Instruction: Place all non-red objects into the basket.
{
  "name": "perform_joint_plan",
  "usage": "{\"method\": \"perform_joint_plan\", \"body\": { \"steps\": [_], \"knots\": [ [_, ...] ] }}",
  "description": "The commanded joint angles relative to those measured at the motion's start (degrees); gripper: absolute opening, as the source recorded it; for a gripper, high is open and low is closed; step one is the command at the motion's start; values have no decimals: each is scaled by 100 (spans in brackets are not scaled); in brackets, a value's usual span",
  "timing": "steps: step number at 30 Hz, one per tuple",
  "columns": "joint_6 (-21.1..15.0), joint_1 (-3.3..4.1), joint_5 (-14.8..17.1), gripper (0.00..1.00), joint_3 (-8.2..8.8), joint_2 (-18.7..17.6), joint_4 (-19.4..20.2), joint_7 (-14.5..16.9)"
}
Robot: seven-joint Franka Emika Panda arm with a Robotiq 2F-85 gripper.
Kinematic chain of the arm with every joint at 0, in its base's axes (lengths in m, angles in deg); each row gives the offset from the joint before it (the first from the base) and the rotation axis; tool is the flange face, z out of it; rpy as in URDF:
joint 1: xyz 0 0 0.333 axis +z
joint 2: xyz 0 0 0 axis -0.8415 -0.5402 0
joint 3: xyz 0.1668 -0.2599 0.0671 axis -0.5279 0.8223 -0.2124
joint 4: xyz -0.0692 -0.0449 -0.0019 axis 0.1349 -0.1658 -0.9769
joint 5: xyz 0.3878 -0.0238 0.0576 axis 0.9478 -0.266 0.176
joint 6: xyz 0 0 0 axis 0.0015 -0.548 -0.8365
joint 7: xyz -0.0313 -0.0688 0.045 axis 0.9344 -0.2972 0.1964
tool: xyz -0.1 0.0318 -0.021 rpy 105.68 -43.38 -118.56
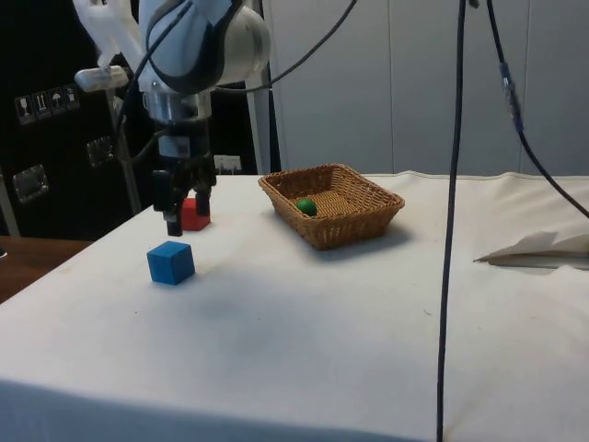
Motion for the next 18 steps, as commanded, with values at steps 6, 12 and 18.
{"method": "perform_joint_plan", "body": {
  "steps": [6, 12, 18],
  "knots": [
    [80, -115, 258, 100, -46, -355, -401, 172],
    [160, -74, 292, 100, -23, -619, -762, 115],
    [269, -40, 286, 100, -34, -859, -1100, 11]
  ]
}}
